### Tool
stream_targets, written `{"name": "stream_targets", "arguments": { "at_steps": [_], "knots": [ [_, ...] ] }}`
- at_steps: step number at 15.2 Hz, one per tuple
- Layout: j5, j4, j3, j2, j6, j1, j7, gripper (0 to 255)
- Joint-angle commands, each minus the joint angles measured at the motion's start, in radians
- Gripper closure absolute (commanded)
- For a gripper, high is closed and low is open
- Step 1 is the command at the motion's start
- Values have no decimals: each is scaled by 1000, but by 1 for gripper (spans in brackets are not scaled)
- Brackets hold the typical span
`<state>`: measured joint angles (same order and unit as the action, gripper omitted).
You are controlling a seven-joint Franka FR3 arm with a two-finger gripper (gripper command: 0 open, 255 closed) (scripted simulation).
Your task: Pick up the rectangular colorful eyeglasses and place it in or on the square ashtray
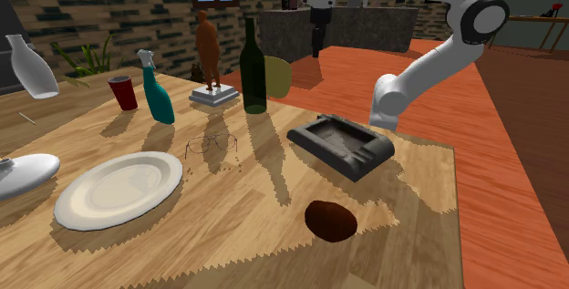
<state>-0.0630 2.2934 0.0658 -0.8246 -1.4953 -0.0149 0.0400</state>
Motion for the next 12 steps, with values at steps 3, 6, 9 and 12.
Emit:
{"name": "stream_targets", "arguments": {
  "at_steps": [3, 6, 9, 12],
  "knots": [
    [36, 2, 37, 28, -22, 8, 50, 0],
    [86, -5, 92, 79, -59, 20, 125, 0],
    [130, -21, 147, 139, -97, 29, 197, 0],
    [168, -48, 201, 209, -137, 37, 269, 0]
  ]
}}
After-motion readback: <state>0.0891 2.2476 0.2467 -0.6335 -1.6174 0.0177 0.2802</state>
